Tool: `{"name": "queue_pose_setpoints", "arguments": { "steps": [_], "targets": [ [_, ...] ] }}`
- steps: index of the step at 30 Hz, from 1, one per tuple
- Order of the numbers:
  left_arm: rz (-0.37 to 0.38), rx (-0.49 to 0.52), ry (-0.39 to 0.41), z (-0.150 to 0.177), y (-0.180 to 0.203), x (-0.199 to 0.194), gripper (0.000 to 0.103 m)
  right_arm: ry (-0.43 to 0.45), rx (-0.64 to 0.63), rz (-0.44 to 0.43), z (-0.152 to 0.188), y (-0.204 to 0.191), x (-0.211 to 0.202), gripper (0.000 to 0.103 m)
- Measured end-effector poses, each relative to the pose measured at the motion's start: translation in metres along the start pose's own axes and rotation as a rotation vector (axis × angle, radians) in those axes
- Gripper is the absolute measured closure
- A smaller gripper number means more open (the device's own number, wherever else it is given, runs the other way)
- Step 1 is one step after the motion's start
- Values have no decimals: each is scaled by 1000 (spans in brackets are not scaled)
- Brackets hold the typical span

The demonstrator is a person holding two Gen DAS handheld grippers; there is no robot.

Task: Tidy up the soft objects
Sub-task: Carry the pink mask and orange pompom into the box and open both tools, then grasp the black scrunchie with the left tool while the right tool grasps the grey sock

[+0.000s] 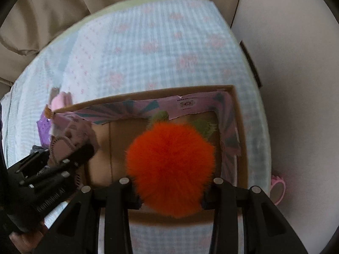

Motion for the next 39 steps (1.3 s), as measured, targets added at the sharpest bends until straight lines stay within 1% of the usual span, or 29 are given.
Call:
{"name": "queue_pose_setpoints", "arguments": {
  "steps": [5, 7, 8, 9, 10, 11, 12, 16, 20, 24, 27, 31, 34, 39],
  "targets": [
    [-28, 52, -58, 6, 19, 35, 61, -60, 0, -37, -9, 9, 27, 68],
    [-21, 53, -72, 10, 21, 41, 60, -72, 21, -62, -10, 11, 34, 68],
    [-26, 58, -63, 11, 21, 40, 48, -78, 37, -71, -10, 12, 37, 59],
    [-40, 69, -54, 11, 20, 39, 20, -93, 56, -76, -9, 14, 40, 48],
    [-59, 87, -53, 11, 20, 38, 5, -98, 68, -84, -9, 15, 43, 35],
    [-79, 99, -49, 11, 17, 38, 0, -92, 78, -101, -9, 15, 44, 6],
    [-100, 112, -29, 11, 14, 35, 0, -82, 77, -109, -10, 15, 45, 0],
    [-102, 120, -30, 15, 5, 27, 0, -83, 67, -116, -6, 15, 45, 0],
    [-85, 81, -46, 18, -3, 25, 0, -63, 62, -124, -3, 13, 39, 0],
    [-90, 63, -37, 22, -6, 15, 0, -34, 37, -109, -3, 9, 23, 0],
    [-90, 56, -15, 21, -7, 3, 0, -9, 23, -88, -3, 6, 9, 0],
    [-87, 44, 21, 18, -9, -20, 0, 20, 29, -85, -2, -2, -12, 0],
    [-73, 32, 59, 18, -15, -46, 0, 48, 23, -76, 0, -9, -36, 0],
    [-64, 9, 140, 19, -27, -98, 0, 123, -9, -64, 9, -33, -90, 0]
  ]
}}
Point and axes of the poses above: each gripper's, at about its wrist camera, not at the fingertips, and x roughly the way its jaws point, y to its right, z to its underside, the point moved 10 cm from there along x, roughly the way its jaws point, and after that the axes turned 13 degrees about -z, right-handed, at the moved point
